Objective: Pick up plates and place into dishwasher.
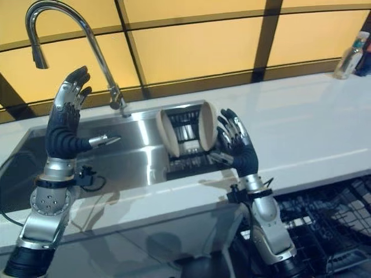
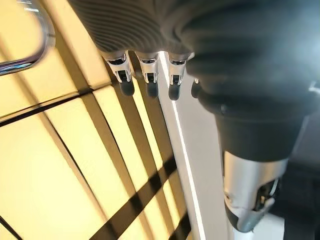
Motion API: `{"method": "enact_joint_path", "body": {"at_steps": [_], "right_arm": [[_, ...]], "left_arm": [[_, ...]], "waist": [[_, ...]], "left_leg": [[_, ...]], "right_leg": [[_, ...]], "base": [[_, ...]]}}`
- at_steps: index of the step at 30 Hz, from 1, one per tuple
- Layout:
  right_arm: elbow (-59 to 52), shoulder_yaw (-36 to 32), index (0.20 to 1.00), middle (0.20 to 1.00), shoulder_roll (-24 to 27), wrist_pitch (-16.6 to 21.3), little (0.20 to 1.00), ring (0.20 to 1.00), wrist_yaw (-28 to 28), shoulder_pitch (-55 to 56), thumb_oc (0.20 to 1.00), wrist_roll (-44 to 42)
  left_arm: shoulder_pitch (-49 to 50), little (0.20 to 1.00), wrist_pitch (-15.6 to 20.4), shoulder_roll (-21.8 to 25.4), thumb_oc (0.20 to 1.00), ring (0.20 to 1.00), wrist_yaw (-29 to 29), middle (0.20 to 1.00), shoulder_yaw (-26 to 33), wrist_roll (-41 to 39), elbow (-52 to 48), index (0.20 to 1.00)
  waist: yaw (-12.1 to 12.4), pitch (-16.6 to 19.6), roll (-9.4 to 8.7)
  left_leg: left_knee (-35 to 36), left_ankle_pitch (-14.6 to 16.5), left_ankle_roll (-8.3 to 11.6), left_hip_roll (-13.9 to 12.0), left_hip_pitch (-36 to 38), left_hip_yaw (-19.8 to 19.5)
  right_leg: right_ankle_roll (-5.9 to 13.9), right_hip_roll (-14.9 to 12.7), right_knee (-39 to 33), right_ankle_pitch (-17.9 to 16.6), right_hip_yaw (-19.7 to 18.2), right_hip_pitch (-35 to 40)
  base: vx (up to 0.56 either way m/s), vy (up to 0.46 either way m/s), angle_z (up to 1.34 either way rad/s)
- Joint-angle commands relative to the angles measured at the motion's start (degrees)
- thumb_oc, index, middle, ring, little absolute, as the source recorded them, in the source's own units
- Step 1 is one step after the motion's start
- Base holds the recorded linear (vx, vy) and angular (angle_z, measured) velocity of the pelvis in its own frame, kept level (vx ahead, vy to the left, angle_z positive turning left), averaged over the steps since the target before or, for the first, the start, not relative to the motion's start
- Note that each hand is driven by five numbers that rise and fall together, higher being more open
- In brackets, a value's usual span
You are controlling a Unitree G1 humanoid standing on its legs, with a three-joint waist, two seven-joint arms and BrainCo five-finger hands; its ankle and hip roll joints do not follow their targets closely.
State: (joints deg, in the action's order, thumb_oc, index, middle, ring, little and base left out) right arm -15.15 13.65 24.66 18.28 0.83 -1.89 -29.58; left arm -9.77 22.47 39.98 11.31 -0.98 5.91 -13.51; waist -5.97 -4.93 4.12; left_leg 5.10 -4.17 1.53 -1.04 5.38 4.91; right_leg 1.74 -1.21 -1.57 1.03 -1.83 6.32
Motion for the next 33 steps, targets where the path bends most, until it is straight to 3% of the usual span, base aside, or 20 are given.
{"method": "enact_joint_path", "body": {"at_steps": [1,4,9,17,24,29,33], "right_arm": [[-4.16,-1.89,1.0,1.0,0.78,1.13,1.0,1.0,-0.94,-1.36,1.0,-2.37],[-2.99,-1.63,1.0,1.0,2.33,0.06,1.0,1.0,-1.0,-2.74,1.0,-3.23],[-2.5,-0.83,1.0,1.0,4.09,-0.4,1.0,1.0,-0.02,-2.71,1.0,-3.21],[-1.08,-1.08,1.0,1.0,6.33,1.14,1.0,1.0,0.96,-0.8,1.0,-3.77],[-0.62,-2.22,1.0,1.0,7.79,1.02,1.0,1.0,-0.13,0.56,1.0,-5.14],[-0.36,-2.94,1.0,1.0,7.82,1.11,1.0,1.0,-0.81,1.97,1.0,-4.82],[-0.11,-2.93,1.0,1.0,8.23,1.08,1.0,1.0,-0.66,2.45,1.0,-4.82]], "left_arm": [[-6.52,1.0,-1.02,6.59,1.0,1.0,3.93,1.0,-0.61,11.06,7.6,1.0],[-12.08,1.0,-4.41,17.39,1.0,1.0,3.25,1.0,-6.13,25.07,16.38,1.0],[-20.49,1.0,-5.93,25.2,1.0,1.0,3.39,1.0,-15.79,29.85,27.1,1.0],[-26.31,1.0,-6.1,26.74,1.0,1.0,7.06,1.0,-25.35,39.32,33.21,1.0],[-28.28,1.0,-6.25,25.02,1.0,1.0,10.89,1.0,-30.71,44.19,36.86,1.0],[-27.91,1.0,-7.35,23.3,1.0,1.0,17.36,1.0,-31.39,49.23,40.35,1.0],[-27.19,1.0,-8.6,22.75,1.0,1.0,19.05,1.0,-32.36,53.38,42.07,1.0]], "waist": [[-1.36,2.82,-1.74],[-2.48,2.89,-0.59],[-3.82,2.63,0.58],[-5.9,1.77,1.01],[-8.06,1.19,1.72],[-9.06,1.62,1.8],[-9.53,1.73,1.78]], "left_leg": [[-3.88,8.73,-1.94,2.31,0.16,1.54],[-3.86,8.68,-1.97,2.19,0.39,2.78],[-4.28,8.87,-2.09,2.12,0.5,4.01],[-4.49,9.42,-2.62,2.11,0.46,5.27],[-4.57,9.68,-2.77,2.0,0.85,6.75],[-3.99,9.61,-2.74,1.74,1.59,7.52],[-3.64,9.41,-2.59,1.52,1.92,7.9]], "right_leg": [[5.77,-1.66,2.82,0.59,-0.9,-5.29],[6.17,-1.93,3.04,0.42,-1.01,-5.45],[6.64,-2.23,3.6,0.43,-1.52,-5.69],[7.06,-2.3,5.33,0.78,-2.54,-7.02],[7.14,-1.79,6.48,0.98,-4.06,-7.85],[7.23,-1.47,6.7,0.88,-4.61,-7.69],[7.17,-1.26,6.51,0.64,-4.66,-7.51]], "base": [[0.05,0.029,-0.12],[0.06,0.038,-0.11],[0.08,0.02,-0.03],[0.08,-0.013,-0.09],[0.07,-0.013,-0.15],[0.09,-0.017,-0.05],[0.07,-0.025,-0.08]]}}
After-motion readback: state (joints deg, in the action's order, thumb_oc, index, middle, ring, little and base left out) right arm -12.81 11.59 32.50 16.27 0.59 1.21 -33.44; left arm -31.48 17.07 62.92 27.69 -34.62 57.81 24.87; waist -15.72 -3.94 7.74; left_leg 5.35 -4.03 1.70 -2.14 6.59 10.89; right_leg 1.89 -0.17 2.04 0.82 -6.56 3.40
